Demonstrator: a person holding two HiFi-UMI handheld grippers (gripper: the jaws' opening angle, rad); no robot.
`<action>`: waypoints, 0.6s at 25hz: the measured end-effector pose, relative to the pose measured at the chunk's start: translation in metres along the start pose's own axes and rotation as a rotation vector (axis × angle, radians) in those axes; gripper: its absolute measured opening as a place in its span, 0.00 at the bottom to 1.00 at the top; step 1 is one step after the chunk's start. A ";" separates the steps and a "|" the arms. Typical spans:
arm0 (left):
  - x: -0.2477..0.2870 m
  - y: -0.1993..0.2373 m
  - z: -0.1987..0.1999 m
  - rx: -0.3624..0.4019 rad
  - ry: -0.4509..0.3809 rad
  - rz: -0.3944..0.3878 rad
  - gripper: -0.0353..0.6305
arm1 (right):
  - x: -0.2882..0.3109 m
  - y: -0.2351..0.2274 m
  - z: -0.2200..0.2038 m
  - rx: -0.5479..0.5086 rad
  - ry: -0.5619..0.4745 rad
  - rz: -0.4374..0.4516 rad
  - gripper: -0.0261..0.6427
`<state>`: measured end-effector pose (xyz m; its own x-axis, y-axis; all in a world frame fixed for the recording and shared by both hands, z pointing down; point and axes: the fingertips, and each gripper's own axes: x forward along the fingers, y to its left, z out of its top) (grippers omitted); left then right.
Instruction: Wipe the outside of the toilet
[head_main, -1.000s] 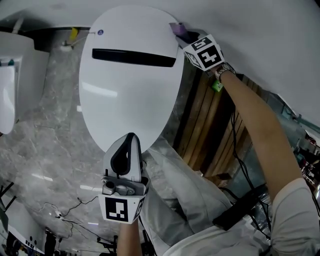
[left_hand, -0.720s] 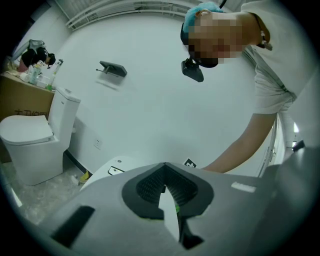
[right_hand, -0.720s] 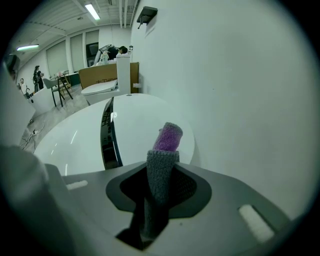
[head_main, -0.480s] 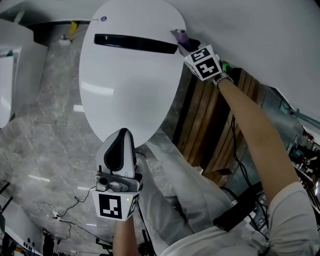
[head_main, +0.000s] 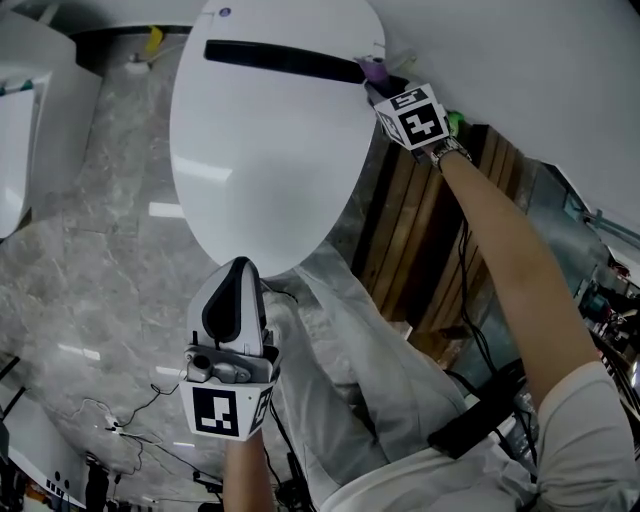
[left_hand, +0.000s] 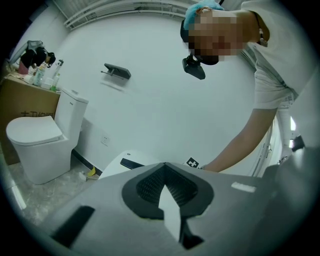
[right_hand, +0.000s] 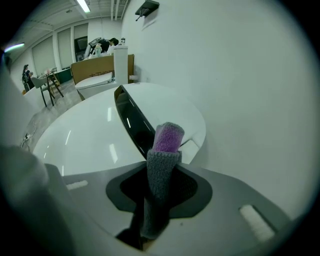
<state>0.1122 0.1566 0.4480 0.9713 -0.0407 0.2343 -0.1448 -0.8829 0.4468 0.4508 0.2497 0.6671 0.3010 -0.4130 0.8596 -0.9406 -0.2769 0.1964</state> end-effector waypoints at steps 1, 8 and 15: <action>-0.003 0.001 0.001 -0.004 -0.006 0.005 0.06 | -0.001 0.004 -0.003 -0.006 0.008 0.004 0.18; -0.024 -0.007 -0.001 -0.001 -0.016 -0.020 0.06 | -0.010 0.056 -0.020 -0.088 0.042 0.052 0.19; -0.055 -0.010 -0.007 0.011 -0.006 -0.060 0.06 | -0.026 0.120 -0.042 -0.049 0.066 0.109 0.19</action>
<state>0.0587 0.1715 0.4368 0.9792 0.0094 0.2028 -0.0847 -0.8887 0.4505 0.3231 0.2638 0.6886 0.1872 -0.3802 0.9057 -0.9742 -0.1901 0.1216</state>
